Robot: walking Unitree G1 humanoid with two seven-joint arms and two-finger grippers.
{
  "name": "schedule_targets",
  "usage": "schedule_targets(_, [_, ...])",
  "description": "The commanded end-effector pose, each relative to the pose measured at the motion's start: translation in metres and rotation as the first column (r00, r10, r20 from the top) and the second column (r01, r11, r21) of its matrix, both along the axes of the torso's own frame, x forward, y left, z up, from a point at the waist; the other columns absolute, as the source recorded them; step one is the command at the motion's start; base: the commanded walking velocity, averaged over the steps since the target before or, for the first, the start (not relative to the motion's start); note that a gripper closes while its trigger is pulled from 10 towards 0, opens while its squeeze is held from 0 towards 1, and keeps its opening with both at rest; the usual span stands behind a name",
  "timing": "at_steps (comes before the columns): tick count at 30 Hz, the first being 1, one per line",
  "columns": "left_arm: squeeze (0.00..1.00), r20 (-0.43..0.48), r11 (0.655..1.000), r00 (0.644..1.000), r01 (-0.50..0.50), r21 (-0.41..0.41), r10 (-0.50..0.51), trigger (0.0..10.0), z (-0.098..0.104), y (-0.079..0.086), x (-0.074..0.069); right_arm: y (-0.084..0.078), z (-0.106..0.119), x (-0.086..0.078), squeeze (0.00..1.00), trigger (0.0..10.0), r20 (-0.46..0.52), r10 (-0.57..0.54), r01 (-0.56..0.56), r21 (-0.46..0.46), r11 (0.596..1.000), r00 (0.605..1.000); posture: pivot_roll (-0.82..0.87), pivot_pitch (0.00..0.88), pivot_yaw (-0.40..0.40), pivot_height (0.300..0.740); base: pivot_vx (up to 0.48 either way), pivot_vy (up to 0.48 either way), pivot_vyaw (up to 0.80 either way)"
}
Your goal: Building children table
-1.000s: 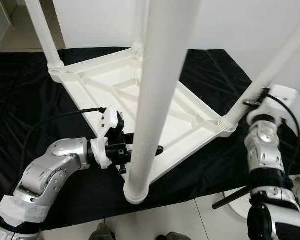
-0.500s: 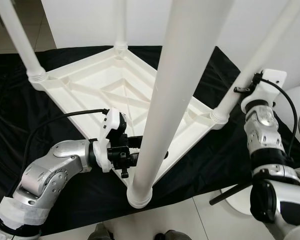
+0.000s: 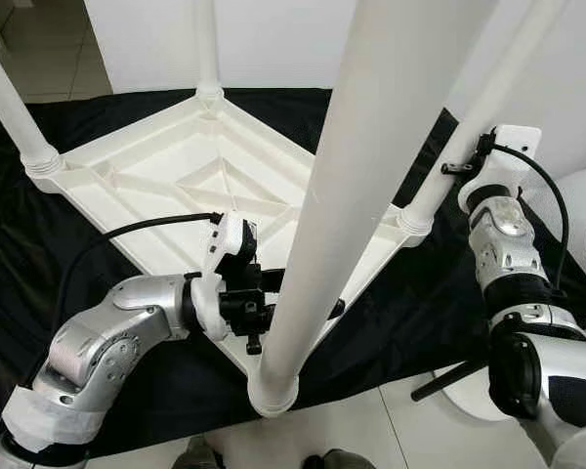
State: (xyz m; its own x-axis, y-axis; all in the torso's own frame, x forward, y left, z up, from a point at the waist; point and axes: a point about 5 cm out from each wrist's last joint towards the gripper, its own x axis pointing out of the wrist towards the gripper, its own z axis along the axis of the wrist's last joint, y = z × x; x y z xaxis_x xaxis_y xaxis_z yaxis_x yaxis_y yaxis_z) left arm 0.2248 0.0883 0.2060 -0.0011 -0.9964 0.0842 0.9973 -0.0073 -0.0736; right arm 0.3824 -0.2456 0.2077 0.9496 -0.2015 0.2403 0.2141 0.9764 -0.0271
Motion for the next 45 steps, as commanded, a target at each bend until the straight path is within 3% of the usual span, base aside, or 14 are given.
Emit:
schedule_targets(1, [0.00, 0.007, 1.000, 1.000, 0.014, 0.021, -0.014, 10.0, -0.003, -0.008, -0.004, -0.008, -0.012, -0.012, 0.00, 10.0, 0.032, -0.084, 0.083, 0.039, 0.996, 0.996, 0.07, 0.071, -0.049, 0.740, 0.000, 0.000, 0.00])
schedule_targets(4, [0.00, 0.012, 1.000, 1.000, -0.006, 0.024, 0.006, 10.0, -0.004, -0.008, -0.002, -0.008, -0.015, -0.016, 0.00, 10.0, 0.045, -0.099, 0.096, 0.051, 0.994, 0.994, 0.07, 0.071, -0.049, 0.740, 0.000, 0.000, 0.00])
schedule_targets(6, [0.00, 0.043, 0.991, 0.991, -0.127, 0.049, 0.125, 10.0, -0.008, -0.015, 0.008, 0.003, -0.028, -0.034, 0.00, 10.0, 0.090, -0.098, 0.090, 0.089, 0.992, 0.991, 0.07, 0.070, -0.057, 0.740, 0.000, 0.000, 0.00])
schedule_targets(12, [0.00, 0.051, 0.965, 0.965, -0.259, 0.035, 0.257, 10.0, -0.007, -0.019, 0.026, 0.025, -0.047, -0.060, 0.00, 10.0, 0.095, -0.070, 0.058, 0.128, 0.990, 0.993, 0.06, 0.070, -0.058, 0.740, 0.000, 0.000, 0.00])
schedule_targets(15, [0.00, 0.067, 0.938, 0.936, -0.346, 0.013, 0.345, 10.0, -0.004, -0.016, 0.044, 0.046, -0.061, -0.088, 0.00, 10.0, 0.082, 0.003, -0.017, 0.173, 0.985, 0.997, 0.06, 0.072, -0.054, 0.740, 0.000, 0.000, 0.00])
schedule_targets(18, [0.00, 0.078, 0.922, 0.920, -0.386, 0.009, 0.384, 10.0, -0.003, -0.015, 0.051, 0.050, -0.065, -0.095, 0.00, 10.0, 0.075, 0.023, -0.036, 0.175, 0.984, 0.997, 0.06, 0.071, -0.051, 0.740, 0.000, 0.000, 0.00])
schedule_targets(22, [0.00, 0.162, 0.863, 0.856, -0.503, 0.043, 0.491, 10.0, -0.012, -0.012, 0.073, 0.055, -0.080, -0.119, 0.00, 10.0, 0.005, 0.052, -0.052, 0.158, 0.986, 0.999, 0.04, 0.071, -0.034, 0.740, 0.000, 0.000, 0.00])
schedule_targets(25, [0.00, 0.280, 0.886, 0.863, -0.458, 0.077, 0.421, 10.0, -0.021, -0.008, 0.077, 0.057, -0.084, -0.136, 0.00, 10.0, -0.031, 0.079, -0.073, 0.153, 0.986, 0.996, 0.03, 0.065, -0.032, 0.740, 0.000, 0.000, 0.00])
schedule_targets(28, [0.00, 0.335, 0.900, 0.869, -0.421, 0.109, 0.366, 10.0, -0.025, -0.007, 0.074, 0.057, -0.083, -0.139, 0.00, 10.0, -0.034, 0.091, -0.086, 0.146, 0.986, 0.995, 0.03, 0.065, -0.034, 0.740, 0.000, 0.000, 0.00])
schedule_targets(29, [1.00, 0.334, 0.910, 0.881, -0.394, 0.126, 0.335, 10.0, -0.026, -0.004, 0.075, 0.058, -0.080, -0.142, 0.00, 10.0, -0.031, 0.122, -0.116, 0.150, 0.982, 0.992, 0.03, 0.060, -0.030, 0.740, 0.000, 0.000, 0.00])
schedule_targets(40, [1.00, 0.294, 0.954, 0.939, -0.237, 0.186, 0.176, 10.0, -0.027, 0.022, 0.084, 0.037, -0.065, -0.153, 0.00, 10.0, -0.050, 0.154, -0.149, 0.090, 0.985, 0.987, 0.02, 0.053, -0.026, 0.740, 0.000, 0.000, 0.00])
schedule_targets(41, [0.00, 0.306, 0.949, 0.940, -0.225, 0.219, 0.152, 10.0, -0.029, 0.026, 0.085, 0.034, -0.064, -0.154, 0.00, 10.0, -0.057, 0.155, -0.150, 0.083, 0.985, 0.986, 0.02, 0.053, -0.027, 0.740, 0.000, 0.000, 0.00])
schedule_targets(43, [0.00, 0.301, 0.945, 0.945, -0.210, 0.249, 0.130, 10.0, -0.031, 0.029, 0.086, 0.032, -0.063, -0.155, 0.00, 10.0, -0.061, 0.155, -0.151, 0.076, 0.986, 0.986, 0.02, 0.052, -0.028, 0.740, 0.000, 0.000, 0.00])
schedule_targets(45, [0.00, 0.334, 0.919, 0.942, -0.167, 0.357, 0.041, 10.0, -0.041, 0.036, 0.086, 0.030, -0.059, -0.156, 0.00, 10.0, -0.066, 0.165, -0.161, 0.063, 0.985, 0.984, 0.02, 0.051, -0.026, 0.740, 0.000, 0.000, 0.00])
